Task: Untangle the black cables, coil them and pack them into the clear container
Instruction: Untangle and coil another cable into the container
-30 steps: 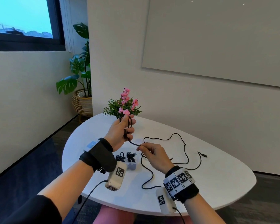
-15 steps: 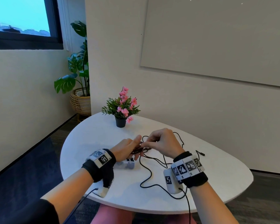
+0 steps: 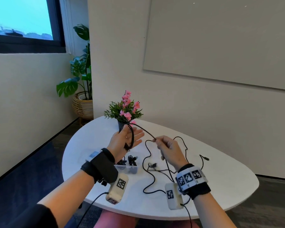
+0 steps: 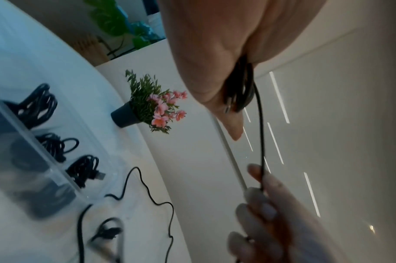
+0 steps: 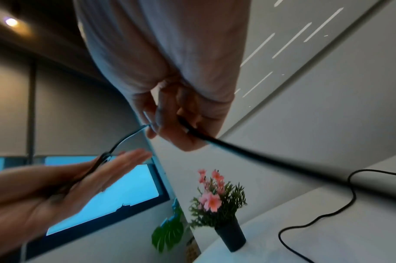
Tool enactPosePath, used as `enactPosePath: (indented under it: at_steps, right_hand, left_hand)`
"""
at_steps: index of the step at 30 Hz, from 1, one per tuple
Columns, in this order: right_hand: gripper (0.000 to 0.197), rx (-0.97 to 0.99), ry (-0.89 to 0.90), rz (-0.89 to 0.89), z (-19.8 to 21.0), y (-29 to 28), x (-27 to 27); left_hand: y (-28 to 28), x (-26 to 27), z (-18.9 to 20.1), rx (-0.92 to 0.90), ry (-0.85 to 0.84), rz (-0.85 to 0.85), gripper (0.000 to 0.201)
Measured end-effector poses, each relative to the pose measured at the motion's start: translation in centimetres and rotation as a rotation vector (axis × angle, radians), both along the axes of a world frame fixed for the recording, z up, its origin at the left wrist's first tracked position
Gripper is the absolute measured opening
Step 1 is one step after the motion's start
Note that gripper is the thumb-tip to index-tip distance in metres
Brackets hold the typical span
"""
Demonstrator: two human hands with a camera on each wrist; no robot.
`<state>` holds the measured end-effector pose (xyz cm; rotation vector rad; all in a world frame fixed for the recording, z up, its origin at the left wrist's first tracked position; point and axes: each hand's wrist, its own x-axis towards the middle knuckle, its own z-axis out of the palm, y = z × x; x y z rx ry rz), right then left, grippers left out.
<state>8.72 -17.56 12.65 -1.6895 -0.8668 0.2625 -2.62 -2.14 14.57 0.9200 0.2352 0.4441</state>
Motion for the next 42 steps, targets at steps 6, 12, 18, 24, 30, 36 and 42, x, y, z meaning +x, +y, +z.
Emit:
enactPosePath:
  at_steps: [6,12,18,24,30,36,42]
  right_hand:
    - [0.034,-0.321,-0.126,0.223,-3.6,1.0,-2.9]
    - [0.032,-0.528,-0.325,0.312,-3.6,1.0,-3.5]
    - [0.016,-0.368,-0.305,0.262,0.1,0.0,-2.3]
    - [0.010,-0.181,-0.351,0.078,1.4,0.9,-0.2]
    - [0.011,-0.058,-0.121,-0.052,-0.5,1.7,1.5]
    - [0.035,-0.208,0.009,0.018,-3.7,2.1,0.8]
    - [0.023,-0.432,-0.170,0.165,-7.2,0.9,-0.7]
  left_hand:
    - [1.4,0.9,0.2,-0.118,-0.023,0.129,0.050]
    - [3.2,1.0,0.1,-0.186,0.029,0.343,0.034]
    - [5.0,0.3,-2.6,0.705,0.360,0.457,0.052]
    - [2.4,-0.3,-4.3,1.236,0.561,-0.021,0.068]
    - [1.5,-0.2,-3.1,0.937,0.455,-0.281,0.037]
    - [1.3,0.0,-1.6,0.367,0.182,0.048,0.038]
    - [2.7,-0.1,-1.8,0.192,0.167,0.170,0.040]
